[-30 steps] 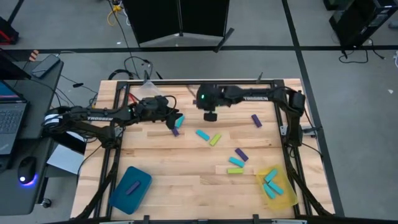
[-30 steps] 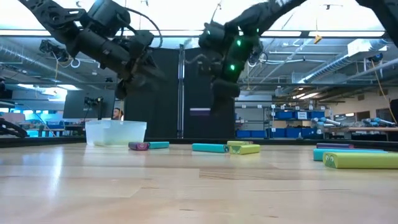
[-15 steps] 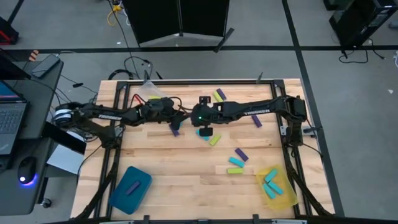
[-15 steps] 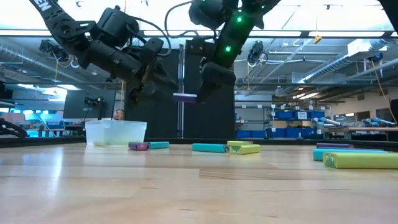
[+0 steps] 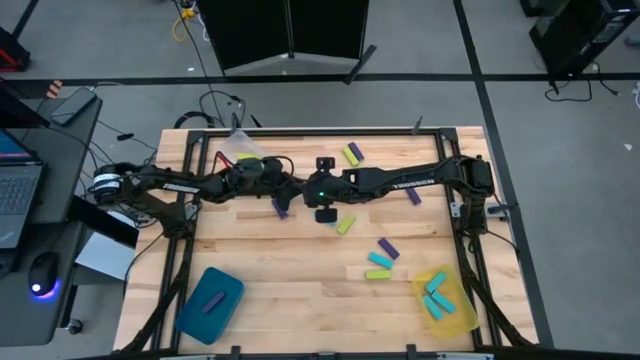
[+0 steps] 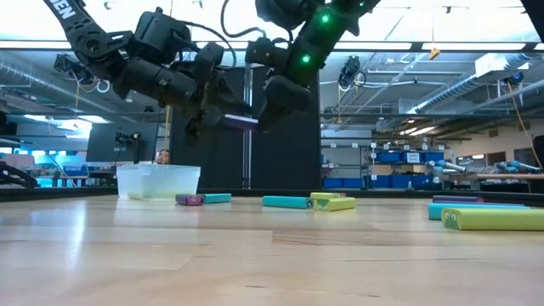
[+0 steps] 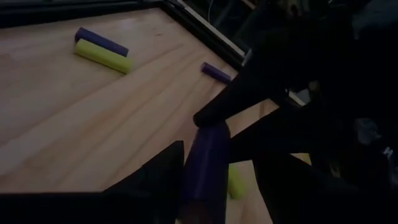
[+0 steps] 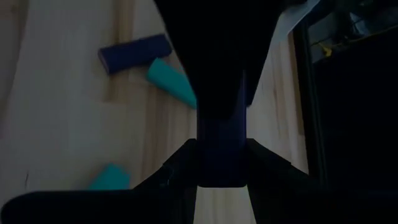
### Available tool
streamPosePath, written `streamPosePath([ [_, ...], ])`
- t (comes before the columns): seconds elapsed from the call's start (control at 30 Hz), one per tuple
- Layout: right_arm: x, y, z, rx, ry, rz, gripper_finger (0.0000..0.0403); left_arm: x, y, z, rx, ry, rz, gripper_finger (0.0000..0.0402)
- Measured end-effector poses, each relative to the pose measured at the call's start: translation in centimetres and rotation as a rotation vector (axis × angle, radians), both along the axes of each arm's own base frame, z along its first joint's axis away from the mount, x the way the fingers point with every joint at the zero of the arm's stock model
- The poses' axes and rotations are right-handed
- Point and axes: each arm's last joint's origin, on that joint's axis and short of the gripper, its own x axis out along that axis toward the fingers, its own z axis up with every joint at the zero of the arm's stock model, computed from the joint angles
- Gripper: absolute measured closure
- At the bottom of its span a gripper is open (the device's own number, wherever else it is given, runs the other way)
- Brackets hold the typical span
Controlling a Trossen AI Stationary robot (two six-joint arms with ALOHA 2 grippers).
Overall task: Sort blocks
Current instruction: Put the purple block into the blue bin
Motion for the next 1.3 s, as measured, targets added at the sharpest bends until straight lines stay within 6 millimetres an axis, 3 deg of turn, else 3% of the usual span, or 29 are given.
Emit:
streamPosePath([
  [0.13, 0.1, 0.0, 0.1, 0.0, -0.011, 0.002, 0.0291, 0.0, 0.0, 0.0, -0.007, -0.002, -0.006, 0.0241],
  [0.33, 0.1, 0.2, 0.1, -0.011, -0.004, 0.015, 0.0292, 0.0, -0.1, -0.1, -0.01, 0.005, -0.03, 0.0331],
  [0.43, 0.1, 0.3, 0.1, 0.001, -0.012, 0.013, 0.0296, 0.0, -0.1, -0.1, 0.023, 0.015, -0.045, 0.0338],
  [0.63, 0.0, 0.9, 0.4, -0.052, -0.025, -0.039, 0.0236, 0.0, -0.1, 0.2, 0.102, 0.011, -0.079, 0.0338],
  [0.77, -0.4, 1.6, 1.3, -0.12, -0.025, -0.062, 0.0217, 0.1, -0.1, 0.8, 0.142, 0.005, -0.101, 0.0338],
  [0.93, -1.8, 1.5, 3.3, -0.177, -0.03, -0.124, 0.0215, -0.2, -0.3, 2.6, 0.205, 0.056, -0.156, 0.0338],
  [1.1, -3.1, 0.3, 4.9, -0.164, -0.058, -0.21, 0.0218, -1.2, -0.9, 5.0, 0.268, 0.17, -0.223, 0.0338],
  [1.3, -4.3, -1.3, 3.5, -0.133, -0.049, -0.274, 0.0219, -3.1, -3.2, 7.9, 0.256, 0.34, -0.341, 0.0338],
])
